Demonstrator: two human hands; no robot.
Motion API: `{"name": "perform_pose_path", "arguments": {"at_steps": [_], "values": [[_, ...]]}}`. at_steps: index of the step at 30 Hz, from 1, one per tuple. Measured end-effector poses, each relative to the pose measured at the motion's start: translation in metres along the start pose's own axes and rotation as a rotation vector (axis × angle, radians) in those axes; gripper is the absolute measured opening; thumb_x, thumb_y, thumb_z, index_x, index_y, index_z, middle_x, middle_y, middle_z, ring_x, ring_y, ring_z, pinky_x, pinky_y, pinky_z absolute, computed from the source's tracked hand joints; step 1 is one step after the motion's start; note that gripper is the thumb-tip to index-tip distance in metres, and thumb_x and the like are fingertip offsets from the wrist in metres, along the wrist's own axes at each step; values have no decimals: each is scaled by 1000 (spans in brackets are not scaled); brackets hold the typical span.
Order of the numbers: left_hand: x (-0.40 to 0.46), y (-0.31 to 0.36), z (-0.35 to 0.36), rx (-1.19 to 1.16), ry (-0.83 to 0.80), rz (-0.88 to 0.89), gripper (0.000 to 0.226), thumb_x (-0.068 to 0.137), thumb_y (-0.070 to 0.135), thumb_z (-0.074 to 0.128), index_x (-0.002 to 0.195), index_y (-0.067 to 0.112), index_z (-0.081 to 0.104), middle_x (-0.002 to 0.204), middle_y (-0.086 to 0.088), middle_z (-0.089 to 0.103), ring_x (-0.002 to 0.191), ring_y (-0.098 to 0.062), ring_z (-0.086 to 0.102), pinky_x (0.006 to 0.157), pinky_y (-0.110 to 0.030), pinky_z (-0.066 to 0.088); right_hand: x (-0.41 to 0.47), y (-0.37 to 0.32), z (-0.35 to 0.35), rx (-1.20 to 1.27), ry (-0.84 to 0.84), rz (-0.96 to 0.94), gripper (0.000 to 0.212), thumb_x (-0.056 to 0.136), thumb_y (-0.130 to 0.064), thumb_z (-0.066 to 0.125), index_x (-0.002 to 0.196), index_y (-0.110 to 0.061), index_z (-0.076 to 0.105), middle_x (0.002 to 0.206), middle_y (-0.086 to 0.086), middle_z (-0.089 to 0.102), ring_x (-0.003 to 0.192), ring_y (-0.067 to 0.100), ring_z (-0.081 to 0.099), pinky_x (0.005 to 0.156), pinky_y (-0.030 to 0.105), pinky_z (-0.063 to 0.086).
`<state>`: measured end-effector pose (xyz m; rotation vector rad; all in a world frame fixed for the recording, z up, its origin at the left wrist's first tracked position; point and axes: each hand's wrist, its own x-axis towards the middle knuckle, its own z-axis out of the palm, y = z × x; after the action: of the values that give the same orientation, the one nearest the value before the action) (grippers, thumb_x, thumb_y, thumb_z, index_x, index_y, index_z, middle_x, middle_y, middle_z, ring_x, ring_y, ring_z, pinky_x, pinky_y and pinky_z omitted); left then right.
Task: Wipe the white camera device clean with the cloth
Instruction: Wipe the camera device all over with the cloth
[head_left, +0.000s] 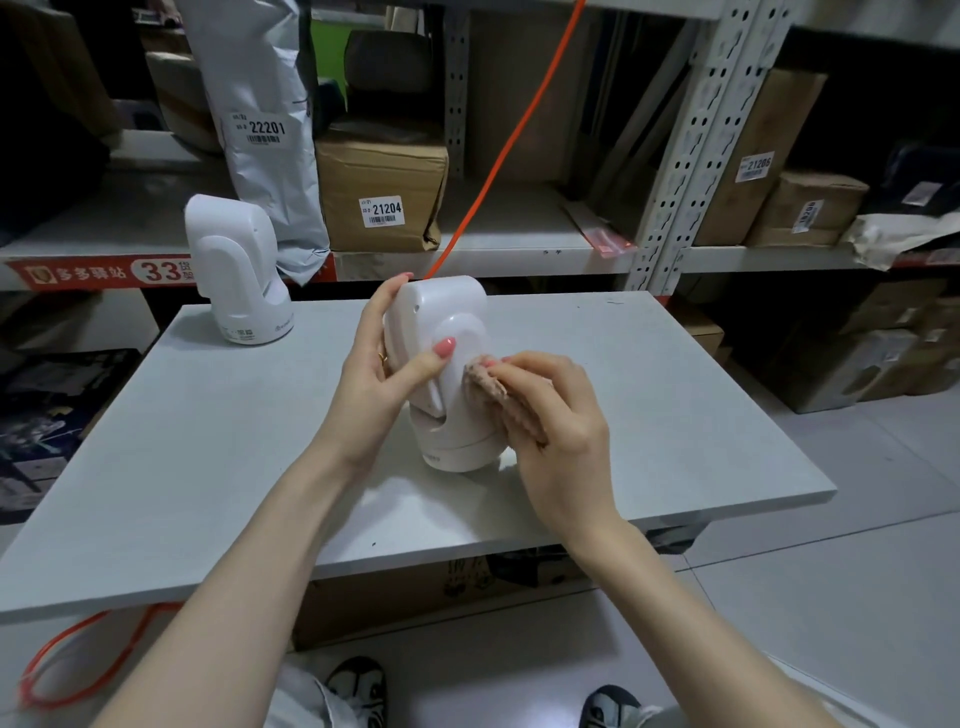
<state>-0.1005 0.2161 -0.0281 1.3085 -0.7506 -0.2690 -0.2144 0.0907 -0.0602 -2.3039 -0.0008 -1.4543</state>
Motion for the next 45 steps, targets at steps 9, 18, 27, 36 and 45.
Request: {"name": "perform_pose_path", "arguments": {"at_steps": [9,18,27,36,45], "values": [[1,-4,2,-1,-16,-4,63,71,28,77,123,48,48,135,-4,53,117,-16,57,93,-28,49,9,10,-7,13,-8,81,33,90,-3,61,122,-10,64,112,4,57,98,25,59,80,35,52],[2,-1,-5,7,-29,-34,65,71,31,82,122,54,48,137,-9,51,121,-20,55,93,-31,52,11,-1,-5,-4,-1,-10,28,93,-16,58,121,-20,61,110,0,57,97,23,59,76,30,51],[12,-7,-13,-40,77,-105,67,74,33,78,130,47,44,129,-11,54,121,-20,54,95,-33,50,-3,0,1,-136,-121,-124,21,90,-15,64,109,-15,74,104,6,68,92,25,62,58,38,55],[8,-5,-5,90,113,-39,63,81,32,75,132,47,42,144,2,49,129,-13,48,102,-39,48,3,-3,-2,-206,-82,-156,20,92,-14,65,110,-14,74,103,7,68,92,24,60,58,35,54],[8,-3,-3,135,103,-29,67,85,23,70,143,37,39,147,8,44,124,6,46,95,-15,47,7,-1,-8,-241,-68,-198,22,89,-11,69,109,-18,75,102,7,69,92,22,59,55,34,54]]}}
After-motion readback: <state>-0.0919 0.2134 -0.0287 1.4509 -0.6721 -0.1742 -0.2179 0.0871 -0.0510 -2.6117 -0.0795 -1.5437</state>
